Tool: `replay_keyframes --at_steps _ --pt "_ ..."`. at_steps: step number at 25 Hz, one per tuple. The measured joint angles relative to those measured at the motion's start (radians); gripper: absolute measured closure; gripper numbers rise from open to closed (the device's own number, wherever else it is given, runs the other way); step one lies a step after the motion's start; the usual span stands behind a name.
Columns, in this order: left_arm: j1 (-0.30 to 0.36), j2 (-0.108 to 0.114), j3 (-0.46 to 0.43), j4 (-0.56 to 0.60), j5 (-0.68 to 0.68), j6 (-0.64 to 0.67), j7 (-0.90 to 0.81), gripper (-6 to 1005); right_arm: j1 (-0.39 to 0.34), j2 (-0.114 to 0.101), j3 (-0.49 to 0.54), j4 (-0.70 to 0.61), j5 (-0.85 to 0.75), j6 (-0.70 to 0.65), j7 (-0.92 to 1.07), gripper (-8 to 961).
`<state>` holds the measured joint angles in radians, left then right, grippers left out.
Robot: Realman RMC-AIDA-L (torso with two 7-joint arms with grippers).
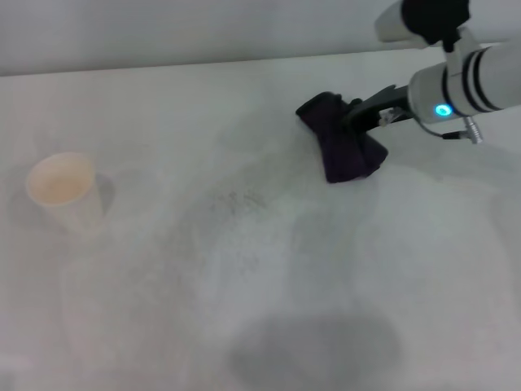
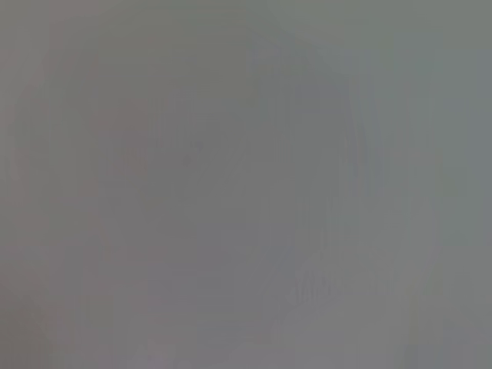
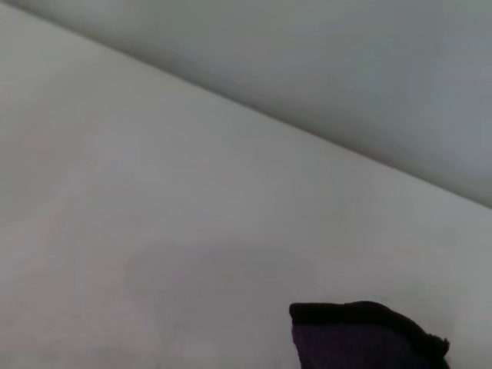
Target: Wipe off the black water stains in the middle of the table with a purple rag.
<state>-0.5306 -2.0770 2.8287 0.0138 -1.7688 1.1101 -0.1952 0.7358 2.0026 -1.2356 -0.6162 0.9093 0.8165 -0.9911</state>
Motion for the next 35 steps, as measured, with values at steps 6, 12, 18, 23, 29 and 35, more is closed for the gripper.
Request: replay_keyframes --at_steps 6,12,18,23,29,35 --pt "-0.004 0.000 0.000 -0.001 0.000 0.000 -0.002 114 -0.042 0.020 -0.011 -0.066 0.008 0.000 -0.072 849" --pt "-0.008 0.000 0.000 0.000 0.000 0.000 -0.003 114 -0.055 0.015 -0.012 -0.086 0.053 -0.002 -0.089 608" --pt "0.000 0.000 0.000 0.002 -0.012 0.001 -0.005 115 -0.165 0.015 -0.004 -0.210 0.258 -0.100 -0.190 354" --pt "0.004 0.000 0.000 0.002 -0.033 0.001 -0.006 115 -0.278 0.012 0.050 -0.219 0.832 -0.087 -0.535 256" --pt "-0.001 0.000 0.000 0.004 -0.043 0.001 -0.007 114 -0.291 0.007 0.305 0.137 1.396 0.284 -0.926 153" --pt "-0.007 0.000 0.000 0.015 -0.089 0.000 -0.012 114 -0.276 0.020 0.630 0.433 1.466 0.397 -1.514 126"
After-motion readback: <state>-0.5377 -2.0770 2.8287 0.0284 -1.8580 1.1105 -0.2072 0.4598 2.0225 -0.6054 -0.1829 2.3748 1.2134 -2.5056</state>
